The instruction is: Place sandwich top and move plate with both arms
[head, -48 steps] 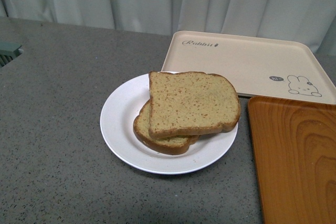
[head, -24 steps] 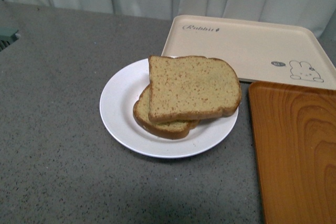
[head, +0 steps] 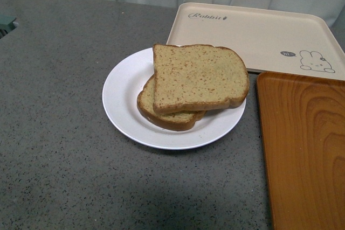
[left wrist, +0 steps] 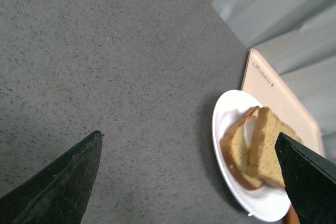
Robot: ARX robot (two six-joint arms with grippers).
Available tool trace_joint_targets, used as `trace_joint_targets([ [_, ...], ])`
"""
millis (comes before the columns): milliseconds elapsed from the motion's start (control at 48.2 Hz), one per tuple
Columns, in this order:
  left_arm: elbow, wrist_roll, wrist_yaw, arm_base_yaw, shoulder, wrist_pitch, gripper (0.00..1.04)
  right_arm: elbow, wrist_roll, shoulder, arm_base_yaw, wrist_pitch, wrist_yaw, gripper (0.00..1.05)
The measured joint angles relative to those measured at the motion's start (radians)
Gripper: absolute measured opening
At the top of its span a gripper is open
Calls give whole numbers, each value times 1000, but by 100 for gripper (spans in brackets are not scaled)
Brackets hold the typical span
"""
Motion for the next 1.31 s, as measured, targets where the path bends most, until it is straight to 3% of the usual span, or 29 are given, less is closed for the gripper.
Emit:
trace_joint_targets([
  [187,30,-169,0,18,274,245,98,0,0,0,0,0,0,96],
  [415,120,-228,45,17,736,571,98,0,0,0,0,0,0,96],
  [539,179,-256,41,7,942,672,98,0,0,0,0,0,0,96],
  [871,302,-320,5,-39,1291,788,98,0,0,0,0,0,0,96],
  [1307,398,-387,-14,-119,1493,809,98,0,0,0,0,0,0,96],
])
